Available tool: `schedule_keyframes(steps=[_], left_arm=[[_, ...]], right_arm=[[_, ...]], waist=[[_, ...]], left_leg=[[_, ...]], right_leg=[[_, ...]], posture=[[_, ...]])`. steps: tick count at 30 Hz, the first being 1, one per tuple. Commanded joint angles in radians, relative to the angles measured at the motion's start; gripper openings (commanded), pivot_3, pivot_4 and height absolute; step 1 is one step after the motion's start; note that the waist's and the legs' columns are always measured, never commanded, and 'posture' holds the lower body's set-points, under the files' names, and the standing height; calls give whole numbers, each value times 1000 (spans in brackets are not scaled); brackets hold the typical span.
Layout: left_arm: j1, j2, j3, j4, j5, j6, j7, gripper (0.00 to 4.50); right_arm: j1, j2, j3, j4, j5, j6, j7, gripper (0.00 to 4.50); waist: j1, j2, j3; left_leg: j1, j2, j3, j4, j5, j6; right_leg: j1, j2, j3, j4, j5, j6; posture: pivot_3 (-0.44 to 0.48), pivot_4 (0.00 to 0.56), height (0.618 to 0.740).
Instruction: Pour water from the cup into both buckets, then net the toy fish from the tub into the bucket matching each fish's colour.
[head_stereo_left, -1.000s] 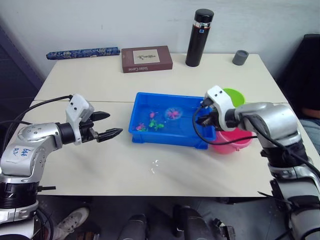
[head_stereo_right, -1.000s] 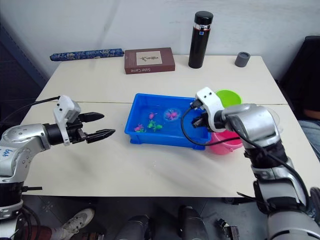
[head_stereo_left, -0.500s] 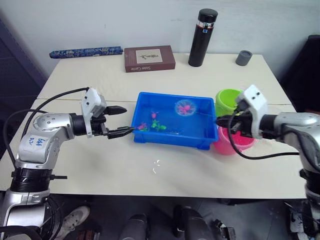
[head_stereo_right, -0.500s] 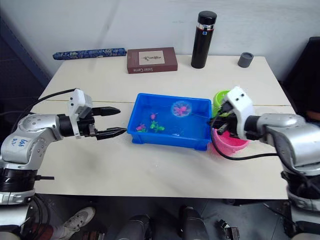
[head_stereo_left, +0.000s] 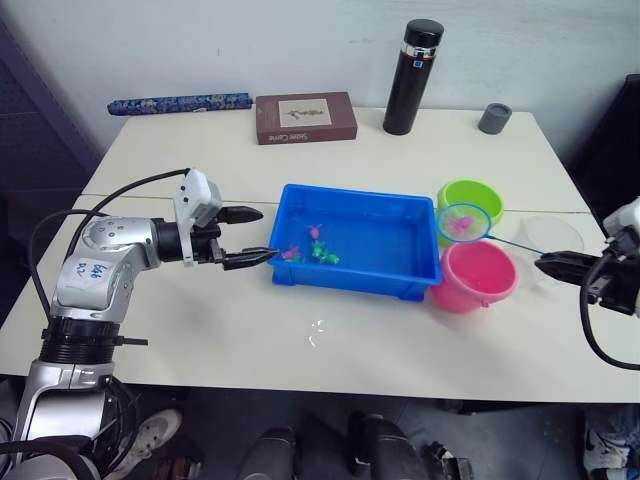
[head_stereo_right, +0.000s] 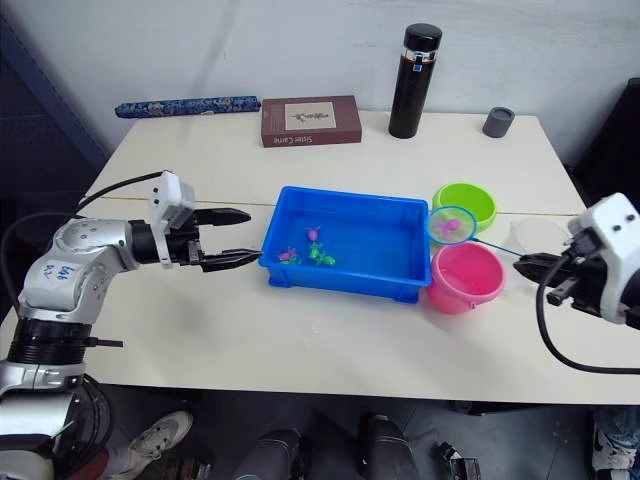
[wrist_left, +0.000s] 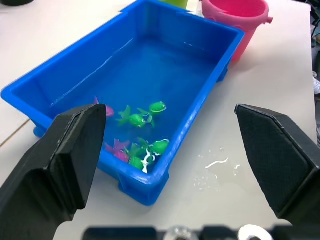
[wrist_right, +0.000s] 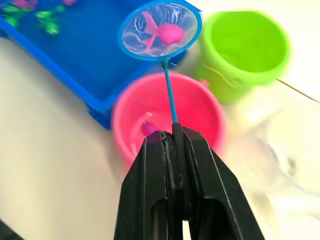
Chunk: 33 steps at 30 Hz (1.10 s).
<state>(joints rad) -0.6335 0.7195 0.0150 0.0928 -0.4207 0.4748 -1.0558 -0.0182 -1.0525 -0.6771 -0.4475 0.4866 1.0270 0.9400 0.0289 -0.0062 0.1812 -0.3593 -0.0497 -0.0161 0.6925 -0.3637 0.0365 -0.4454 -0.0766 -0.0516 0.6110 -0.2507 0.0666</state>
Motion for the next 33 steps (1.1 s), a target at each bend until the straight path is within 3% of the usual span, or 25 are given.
schedule_keyframes(steps=[1,14,18,33], left_arm=[[-31,3,-1,17,14,-27,-22,4447],[-70,-29,-23,93,43,-65,-58,4447],[-85,-39,-30,115,50,-72,-67,4447],[-118,-63,-31,155,75,-90,-94,4447]], right_arm=[[102,14,-109,-60,-61,-93,2,0],[358,77,-57,-155,-359,-493,-96,0],[465,84,-8,-136,-555,-705,-155,0],[442,82,12,-16,-877,-1125,-326,0]], waist=[[0,0,0],[-1,0,0],[-1,0,0],[-4,0,0]], left_leg=[[0,0,0,0,0,0],[3,0,2,0,0,-1],[3,0,2,0,0,-1],[3,-1,3,2,1,-1]], right_leg=[[0,0,0,0,0,0],[1,1,2,0,0,0],[1,1,2,0,0,0],[1,2,3,1,0,0]], posture=[[0,150,739],[0,150,739],[0,150,739],[0,150,739]])
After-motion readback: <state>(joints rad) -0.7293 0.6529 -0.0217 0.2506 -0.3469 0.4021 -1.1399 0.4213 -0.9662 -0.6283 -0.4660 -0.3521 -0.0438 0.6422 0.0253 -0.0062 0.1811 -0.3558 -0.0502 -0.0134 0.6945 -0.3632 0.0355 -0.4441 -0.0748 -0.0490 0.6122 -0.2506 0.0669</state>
